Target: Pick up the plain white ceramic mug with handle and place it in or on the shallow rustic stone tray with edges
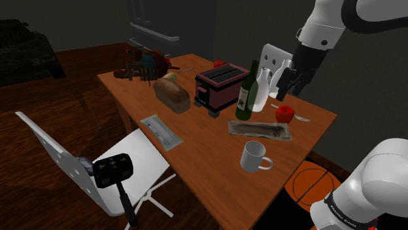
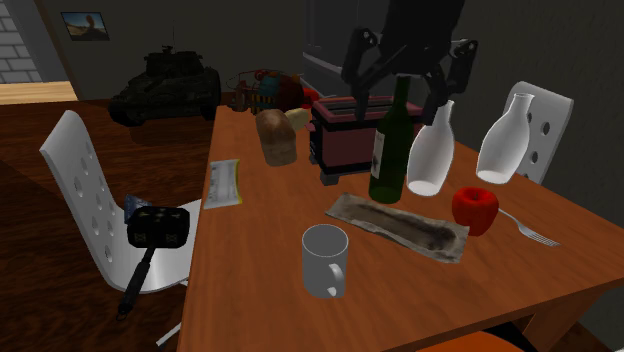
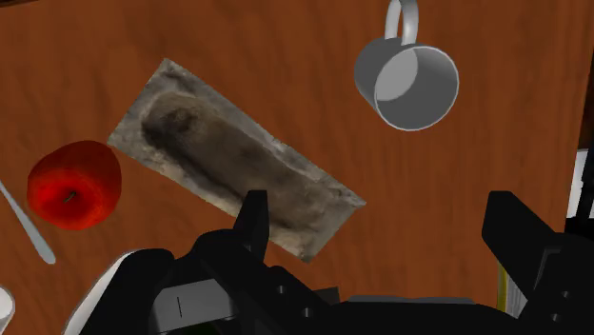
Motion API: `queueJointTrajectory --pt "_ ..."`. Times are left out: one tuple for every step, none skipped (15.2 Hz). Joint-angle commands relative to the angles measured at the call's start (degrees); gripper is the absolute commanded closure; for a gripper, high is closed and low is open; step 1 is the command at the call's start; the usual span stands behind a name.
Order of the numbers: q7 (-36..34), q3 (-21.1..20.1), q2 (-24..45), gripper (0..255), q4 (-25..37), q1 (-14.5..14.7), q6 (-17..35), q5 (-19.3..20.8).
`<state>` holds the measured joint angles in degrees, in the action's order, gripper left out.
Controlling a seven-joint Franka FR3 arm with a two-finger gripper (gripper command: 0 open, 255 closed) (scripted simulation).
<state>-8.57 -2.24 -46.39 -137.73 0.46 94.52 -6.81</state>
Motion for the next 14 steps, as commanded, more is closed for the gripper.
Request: queueJointTrajectory --pt "0.00 0.00 0.00 0 0.00 0.00 0.00 0.00" --pt "0.62 -0.41 0.38 0 -1.51 0.44 1.55 0.04" --pt "1.23 -0.83 0.82 0 -2.99 0.88 3.12 0.08" --pt "1.84 -1.25 1.33 0 -4.42 1.32 4.71 0.12" --pt "2.43 -1.67 1.91 0 -5.81 1.76 6.33 0.16" --pt "3.01 -2.09 2.55 0 -7.15 2.21 7.98 0.20" --pt "3.58 -2.51 3.27 0 -8.46 2.64 9.65 0.25" --pt "4.14 -2.94 4.07 0 -9.71 3.08 11.36 0.29" --pt "4.70 -3.38 4.94 0 -10.92 3.51 13.10 0.35" --pt "5.24 -3.82 5.90 0 -12.09 3.93 14.87 0.40" --pt "5.76 -4.26 6.93 0 -13.20 4.35 16.67 0.47" --pt "6.26 -4.70 8.06 0 -14.26 4.76 18.51 0.55" --pt "6.75 -5.15 9.27 0 -15.27 5.15 20.39 0.65" --pt "7.22 -5.60 10.58 0 -16.22 5.54 22.30 0.76"
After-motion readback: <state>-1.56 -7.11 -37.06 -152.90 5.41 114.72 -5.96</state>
